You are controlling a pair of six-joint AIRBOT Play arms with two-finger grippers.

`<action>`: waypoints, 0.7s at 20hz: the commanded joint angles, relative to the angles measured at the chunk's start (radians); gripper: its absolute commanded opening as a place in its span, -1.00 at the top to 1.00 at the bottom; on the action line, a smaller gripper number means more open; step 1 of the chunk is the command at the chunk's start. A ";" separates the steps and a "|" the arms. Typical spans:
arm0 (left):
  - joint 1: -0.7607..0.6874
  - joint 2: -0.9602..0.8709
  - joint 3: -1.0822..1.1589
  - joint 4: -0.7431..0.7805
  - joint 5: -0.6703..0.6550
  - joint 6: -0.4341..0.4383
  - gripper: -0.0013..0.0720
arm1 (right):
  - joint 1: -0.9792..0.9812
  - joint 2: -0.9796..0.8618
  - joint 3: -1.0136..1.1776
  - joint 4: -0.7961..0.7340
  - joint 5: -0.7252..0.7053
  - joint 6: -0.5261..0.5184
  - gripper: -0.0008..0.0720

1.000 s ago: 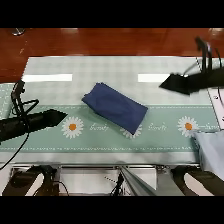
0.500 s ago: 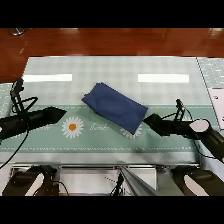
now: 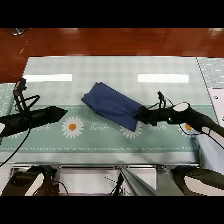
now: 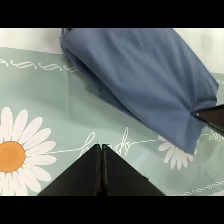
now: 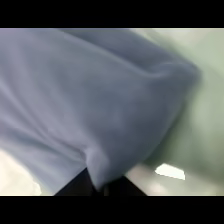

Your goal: Fold the shirts.

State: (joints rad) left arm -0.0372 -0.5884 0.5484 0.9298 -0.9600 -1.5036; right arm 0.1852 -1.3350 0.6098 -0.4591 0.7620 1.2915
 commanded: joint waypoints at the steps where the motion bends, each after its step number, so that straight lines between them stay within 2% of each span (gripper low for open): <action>1: 0.000 -0.005 0.000 -0.004 0.000 0.000 0.91 | 0.017 -0.042 0.170 -0.005 0.111 -0.073 0.93; 4: -0.001 -0.014 0.000 -0.004 0.000 0.001 0.91 | 0.017 -0.042 0.398 -0.118 0.254 -0.023 0.93; 8: -0.001 -0.034 -0.003 -0.007 -0.001 0.000 0.91 | 0.002 -0.042 0.779 -0.385 0.363 0.165 0.93; 10: -0.001 -0.036 -0.013 -0.007 0.001 0.000 0.91 | -0.048 -0.042 0.951 -0.437 0.435 0.220 0.93; 14: -0.001 -0.036 -0.045 -0.007 0.002 0.000 0.91 | -0.218 -0.035 1.202 -0.449 0.616 0.282 0.93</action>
State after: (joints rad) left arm -0.0372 -0.6231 0.5209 0.9234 -0.9585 -1.5032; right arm 0.0669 -1.3750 1.6272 -0.8566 1.2343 1.4990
